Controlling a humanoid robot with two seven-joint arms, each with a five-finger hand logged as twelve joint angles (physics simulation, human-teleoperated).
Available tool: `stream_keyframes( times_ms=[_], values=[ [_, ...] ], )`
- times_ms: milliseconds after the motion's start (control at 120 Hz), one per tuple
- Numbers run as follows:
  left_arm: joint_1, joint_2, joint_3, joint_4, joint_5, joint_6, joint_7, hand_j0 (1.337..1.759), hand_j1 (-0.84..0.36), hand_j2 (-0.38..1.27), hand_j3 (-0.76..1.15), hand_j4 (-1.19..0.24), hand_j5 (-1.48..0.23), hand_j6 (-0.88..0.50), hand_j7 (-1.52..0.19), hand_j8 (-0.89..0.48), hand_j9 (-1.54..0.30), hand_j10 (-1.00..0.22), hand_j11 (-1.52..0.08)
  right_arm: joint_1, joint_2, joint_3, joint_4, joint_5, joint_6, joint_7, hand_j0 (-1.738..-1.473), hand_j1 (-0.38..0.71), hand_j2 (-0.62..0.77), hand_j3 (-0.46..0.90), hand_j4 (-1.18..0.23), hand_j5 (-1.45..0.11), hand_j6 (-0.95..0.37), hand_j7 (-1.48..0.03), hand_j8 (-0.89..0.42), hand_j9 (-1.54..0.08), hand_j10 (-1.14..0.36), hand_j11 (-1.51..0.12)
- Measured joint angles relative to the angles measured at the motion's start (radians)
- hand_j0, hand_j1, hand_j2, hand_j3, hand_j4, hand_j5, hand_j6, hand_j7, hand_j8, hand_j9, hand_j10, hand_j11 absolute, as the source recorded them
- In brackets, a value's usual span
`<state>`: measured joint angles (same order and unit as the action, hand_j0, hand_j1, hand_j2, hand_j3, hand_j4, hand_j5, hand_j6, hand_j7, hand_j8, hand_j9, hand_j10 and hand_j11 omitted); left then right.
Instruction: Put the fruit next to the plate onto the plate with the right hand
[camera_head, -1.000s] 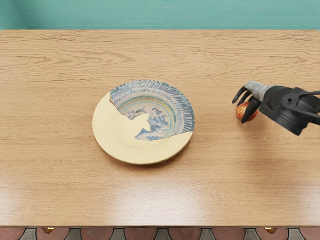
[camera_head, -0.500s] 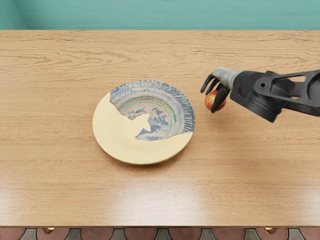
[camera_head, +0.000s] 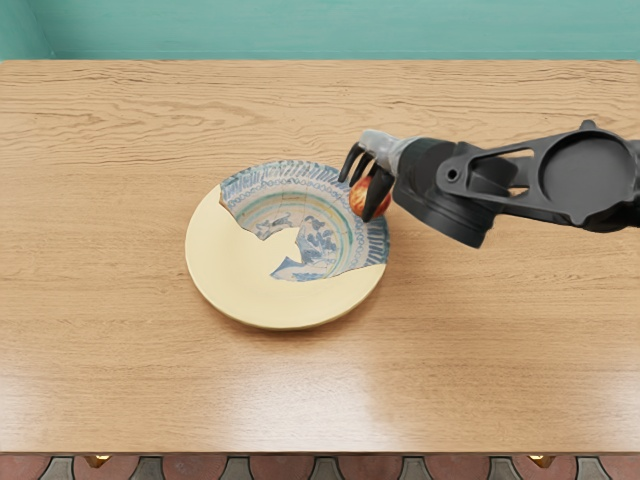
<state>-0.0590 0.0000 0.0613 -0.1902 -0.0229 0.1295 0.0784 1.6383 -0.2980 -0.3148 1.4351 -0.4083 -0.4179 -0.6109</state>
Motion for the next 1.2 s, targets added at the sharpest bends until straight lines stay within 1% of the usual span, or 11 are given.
stream_keyframes(
  times_ms=[142, 250, 342, 450, 533, 633, 700, 800, 983, 1100, 1200],
  values=[
    [0.001, 0.0, 0.0, 0.0, 0.0, 0.0, 0.0, 1.658, 0.34, 0.0, 0.0, -0.01, -0.01, -0.01, -0.01, -0.01, -0.01, -0.01, -0.01, 0.004, 0.031, 0.002, -0.014, 0.018, -0.004, 0.0, -1.658, 0.3, 0.37, 0.0, -0.61, -0.86, -0.55, -0.82, -0.41, -0.84, -0.47, -0.82],
    [0.001, 0.0, 0.0, 0.0, 0.0, 0.0, 0.0, 1.658, 0.34, 0.0, 0.0, -0.01, -0.01, -0.01, -0.01, -0.01, -0.01, -0.01, -0.01, 0.005, 0.061, 0.002, -0.019, 0.025, -0.036, 0.0, -1.658, 0.27, 0.3, 0.0, -0.57, -0.79, -0.54, -0.77, -0.42, -0.78, -0.48, -0.77],
    [0.0, 0.0, 0.0, 0.0, 0.0, 0.0, 0.0, 1.658, 0.34, 0.0, 0.0, -0.01, -0.01, -0.01, -0.01, -0.01, -0.01, -0.01, -0.01, 0.0, 0.075, 0.001, -0.023, 0.027, -0.125, 0.0, -1.658, 0.1, 0.19, 0.0, -0.41, -0.56, -0.39, -0.55, -0.31, -0.56, -0.35, -0.55],
    [-0.001, 0.0, 0.0, 0.0, 0.0, 0.0, 0.0, 1.658, 0.34, 0.0, 0.0, -0.01, -0.01, -0.01, -0.01, -0.01, -0.01, -0.01, -0.01, -0.001, 0.081, 0.0, -0.024, 0.029, -0.169, 0.0, -1.658, -0.08, 0.11, 0.0, -0.24, -0.34, -0.23, -0.33, -0.19, -0.33, -0.21, -0.33],
    [-0.001, 0.0, 0.0, 0.0, 0.0, 0.0, 0.0, 1.658, 0.34, 0.0, 0.0, -0.01, -0.01, -0.01, -0.01, -0.01, -0.01, -0.01, -0.01, 0.001, 0.082, -0.006, -0.023, 0.029, -0.182, 0.0, -1.658, -0.17, 0.07, 0.0, -0.16, -0.22, -0.16, -0.22, -0.12, -0.22, -0.14, -0.22],
    [0.0, 0.0, 0.0, 0.0, 0.0, 0.0, 0.0, 1.658, 0.34, 0.0, 0.0, -0.01, -0.01, -0.01, -0.01, -0.01, -0.01, -0.01, -0.01, 0.001, 0.076, 0.001, -0.005, 0.024, -0.186, 0.0, -1.658, -0.24, 0.05, 0.0, -0.1, -0.14, -0.1, -0.13, -0.08, -0.14, -0.09, -0.13],
    [0.0, 0.0, 0.0, 0.0, 0.0, 0.0, 0.0, 1.658, 0.34, 0.0, 0.0, -0.01, -0.01, -0.01, -0.01, -0.01, -0.01, -0.01, -0.01, -0.004, 0.011, 0.05, 0.009, 0.023, -0.079, 0.0, -1.658, -0.27, 0.03, 0.0, -0.07, -0.1, -0.07, -0.1, -0.06, -0.1, -0.06, -0.1],
    [0.0, 0.0, 0.0, 0.0, 0.0, 0.0, 0.0, 1.658, 0.34, 0.0, 0.0, -0.01, -0.01, -0.01, -0.01, -0.01, -0.01, -0.01, -0.01, -0.021, -0.136, 0.136, 0.017, 0.023, 0.188, 0.0, -1.658, -0.3, 0.02, 0.0, -0.04, -0.06, -0.04, -0.06, -0.04, -0.06, -0.04, -0.06],
    [0.001, 0.0, 0.0, 0.0, 0.0, 0.0, 0.0, 1.658, 0.34, 0.0, 0.0, -0.01, -0.01, -0.01, -0.01, -0.01, -0.01, -0.01, -0.01, -0.111, -0.397, 0.307, 0.018, 0.026, 0.598, 0.0, -1.658, -0.33, 0.01, 0.0, -0.02, -0.02, -0.02, -0.02, -0.02, -0.02, -0.02, -0.02],
    [0.025, 0.0, 0.001, 0.0, -0.001, 0.0, 0.0, 1.658, 0.34, 0.0, 0.0, -0.01, -0.01, -0.01, -0.01, -0.01, -0.01, -0.01, -0.01, -0.147, -0.526, 0.369, 0.017, 0.026, 0.74, 0.0, -1.658, -0.34, 0.01, 0.0, -0.01, -0.01, -0.01, -0.01, -0.01, -0.01, -0.01, -0.01],
    [0.025, 0.0, 0.001, -0.004, -0.002, 0.0, 0.0, 1.658, 0.34, 0.0, 0.0, -0.01, -0.01, -0.01, -0.01, -0.01, -0.01, -0.01, -0.01, -0.16, -0.593, 0.387, 0.016, 0.026, 0.794, 0.0, -1.658, -0.34, 0.0, 0.0, -0.01, -0.01, -0.01, -0.01, -0.01, -0.01, -0.01, -0.01]
  ],
)
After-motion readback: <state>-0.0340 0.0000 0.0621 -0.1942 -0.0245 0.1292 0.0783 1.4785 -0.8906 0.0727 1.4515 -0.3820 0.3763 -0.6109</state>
